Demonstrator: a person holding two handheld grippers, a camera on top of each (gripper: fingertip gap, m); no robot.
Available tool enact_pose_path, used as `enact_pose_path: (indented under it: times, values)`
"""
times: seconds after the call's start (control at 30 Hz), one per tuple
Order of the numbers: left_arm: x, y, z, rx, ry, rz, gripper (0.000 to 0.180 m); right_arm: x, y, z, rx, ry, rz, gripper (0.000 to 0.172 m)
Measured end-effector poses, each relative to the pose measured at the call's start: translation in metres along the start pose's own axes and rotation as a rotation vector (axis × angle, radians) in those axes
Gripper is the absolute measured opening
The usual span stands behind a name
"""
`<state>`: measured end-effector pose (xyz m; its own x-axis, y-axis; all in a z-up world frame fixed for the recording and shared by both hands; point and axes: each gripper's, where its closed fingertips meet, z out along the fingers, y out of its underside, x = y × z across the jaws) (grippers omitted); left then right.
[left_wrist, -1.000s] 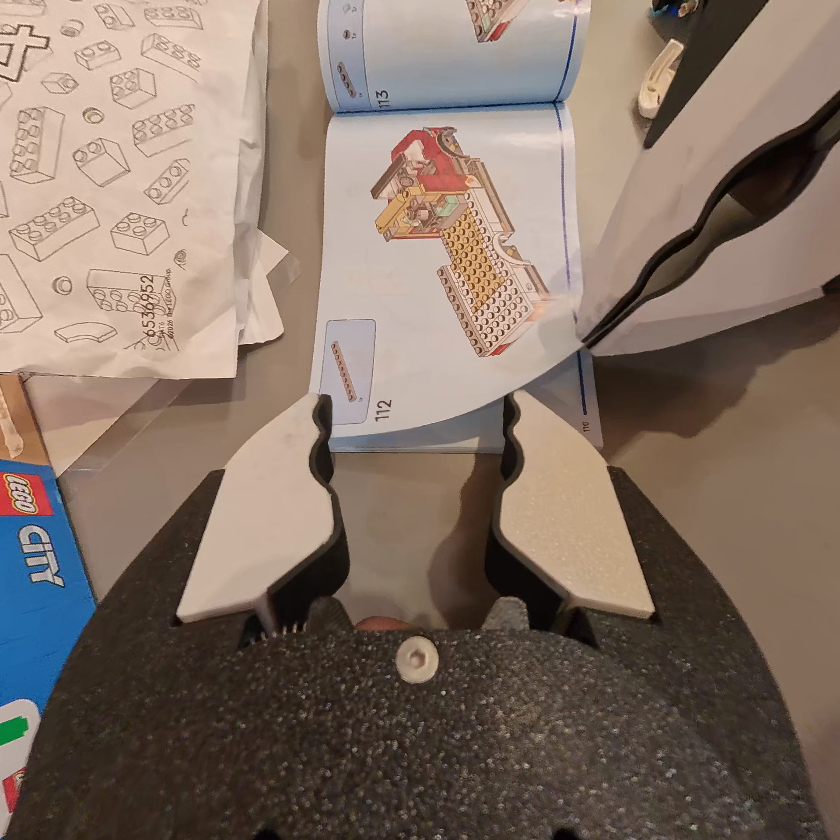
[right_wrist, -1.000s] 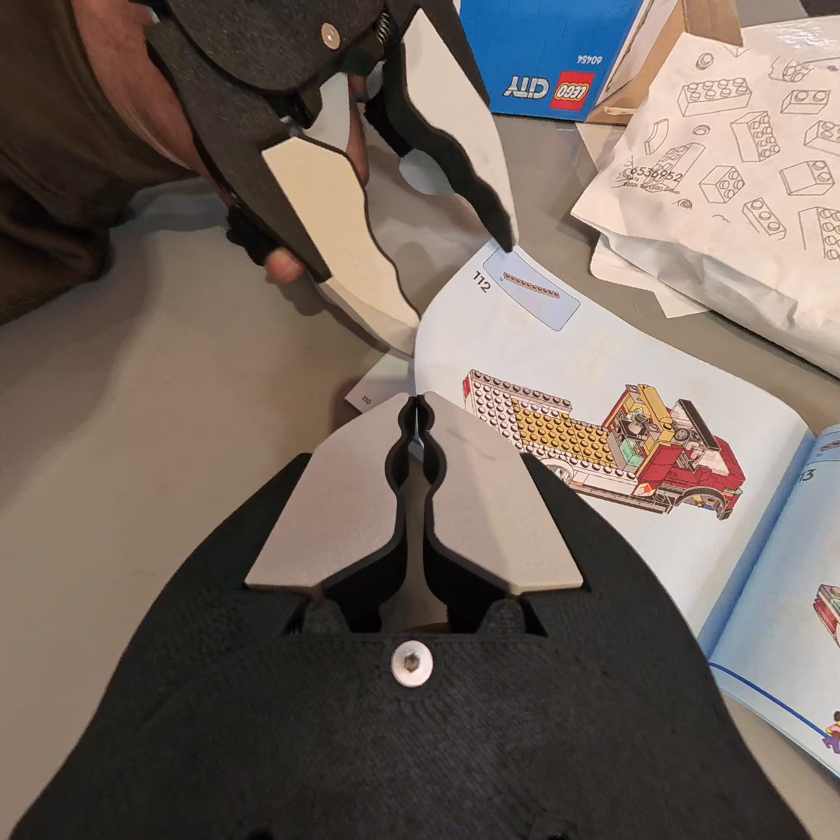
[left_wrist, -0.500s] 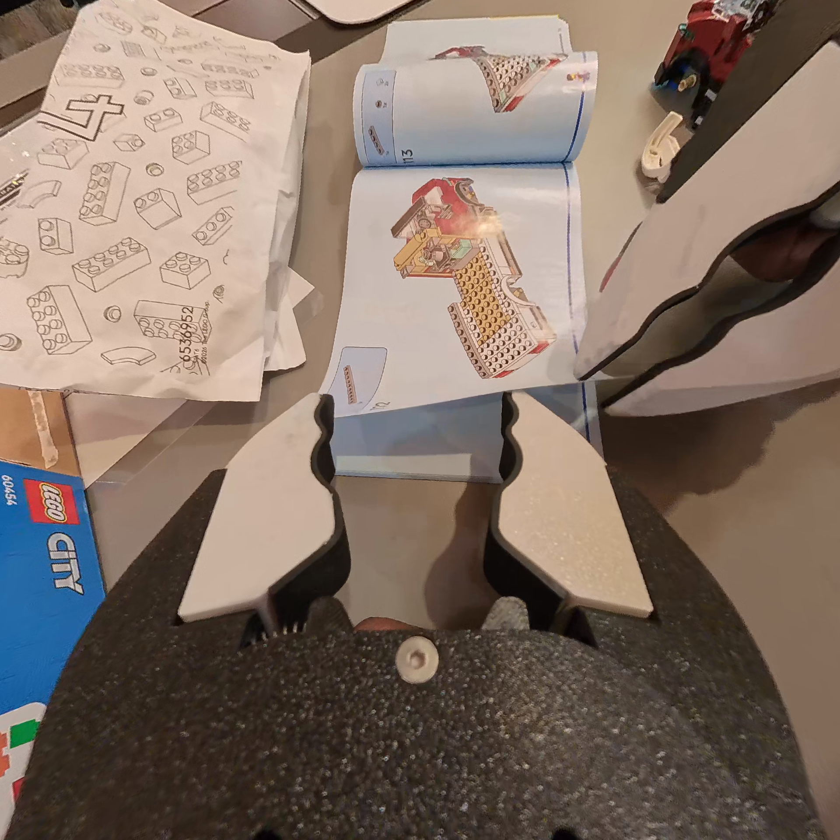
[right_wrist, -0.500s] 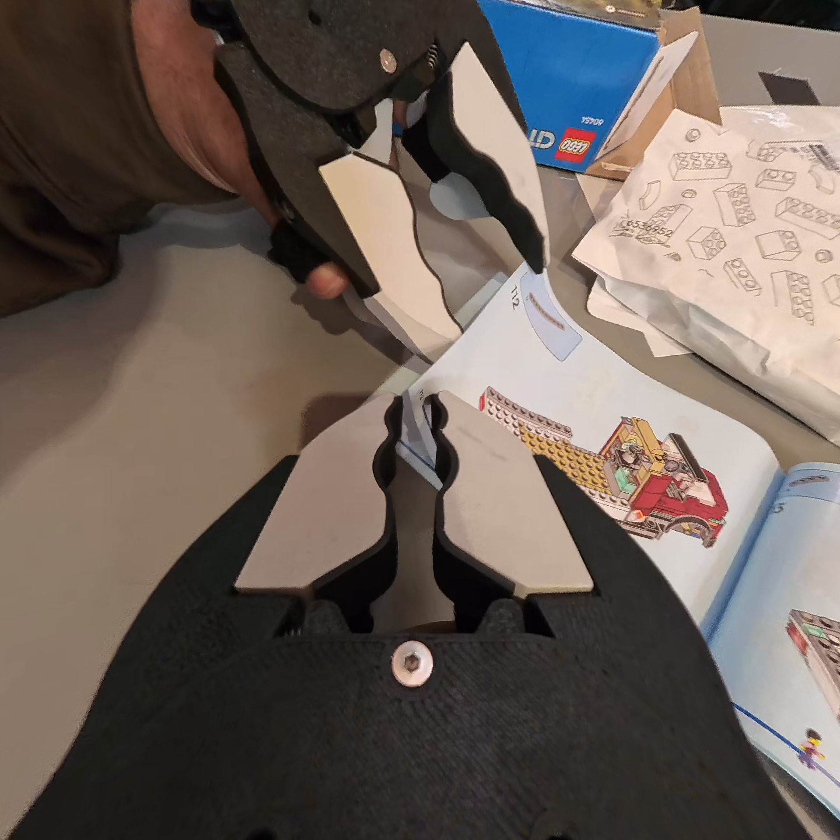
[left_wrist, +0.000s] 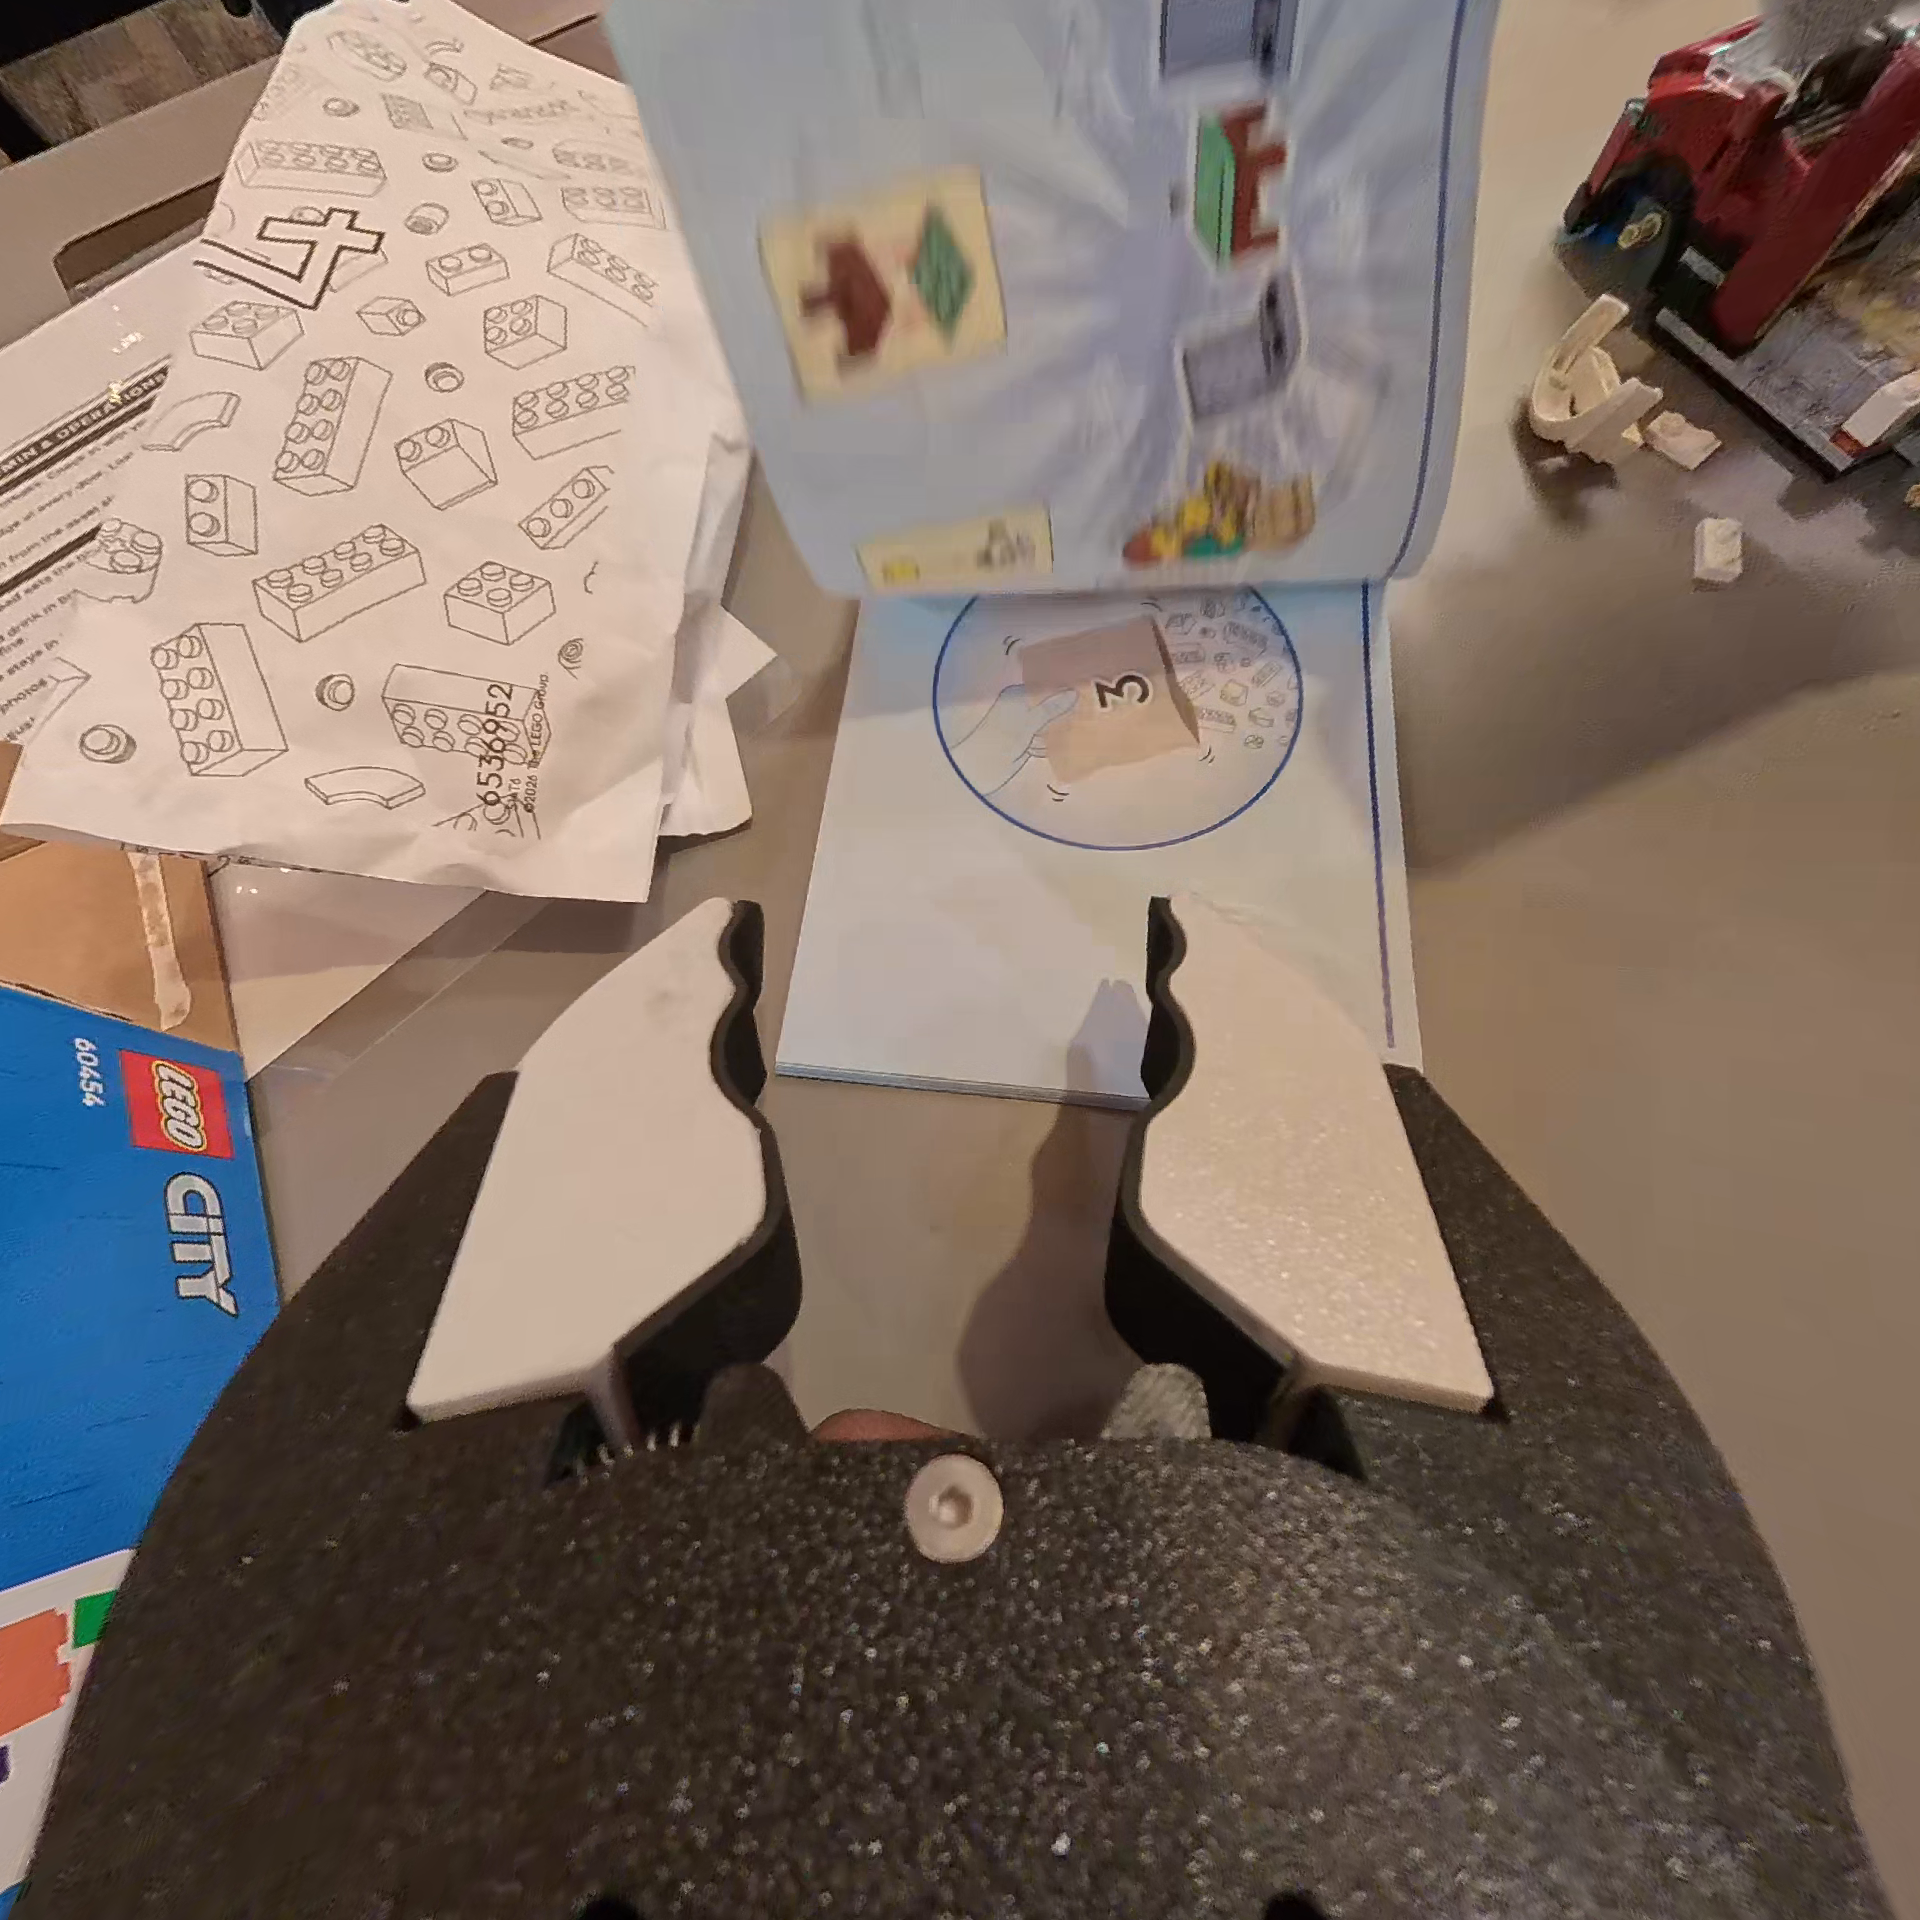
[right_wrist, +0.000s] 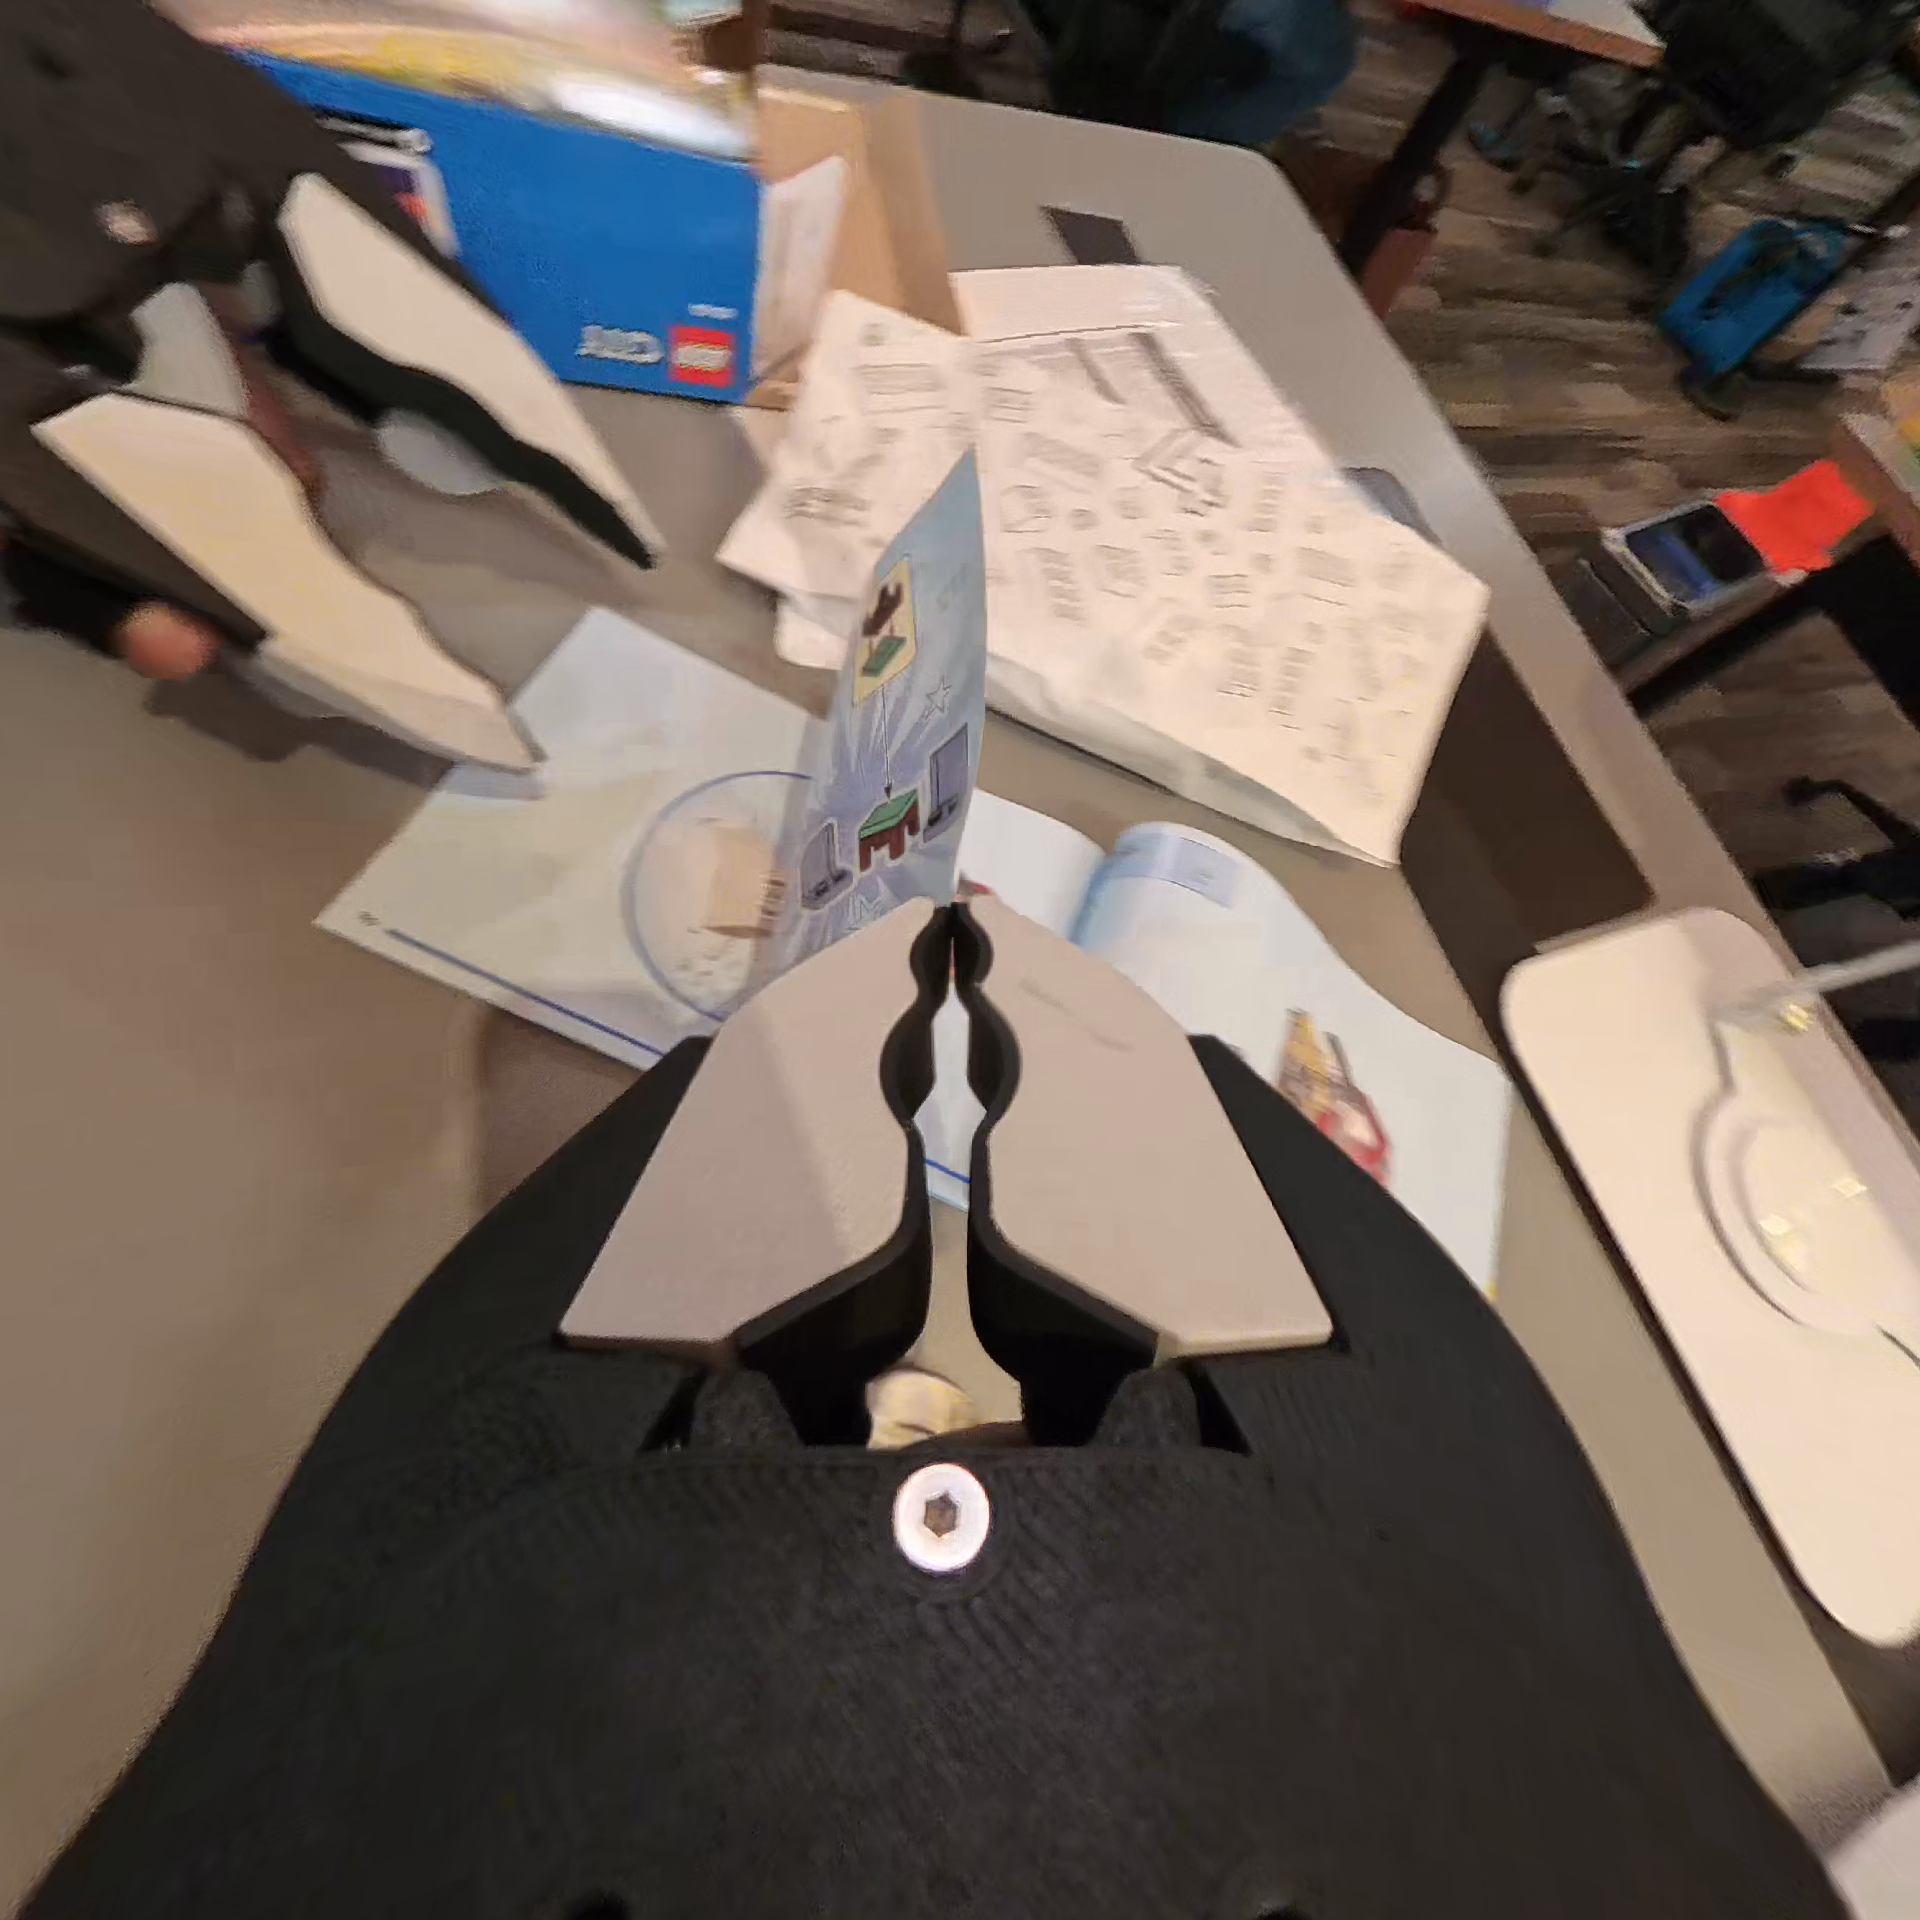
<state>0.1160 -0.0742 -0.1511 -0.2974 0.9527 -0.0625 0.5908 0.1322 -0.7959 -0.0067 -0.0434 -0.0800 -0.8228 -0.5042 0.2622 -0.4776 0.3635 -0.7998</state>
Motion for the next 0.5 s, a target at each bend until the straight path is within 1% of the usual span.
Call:
enact_pose_path:
  times: [0.13,0.23,0.5]
  values:
    - [0.001,0.0,0.001,-0.001,0.009,-0.002,0.072,0.041,0.009,-0.019,0.003,0.047,0.099,0.0]
    - [0.003,0.001,0.002,-0.005,0.017,0.002,0.072,0.054,0.012,-0.027,0.025,0.035,0.172,0.0]
    - [0.005,0.003,0.003,-0.015,0.025,0.008,0.072,0.07,0.021,-0.034,-0.024,0.095,0.141,0.0]
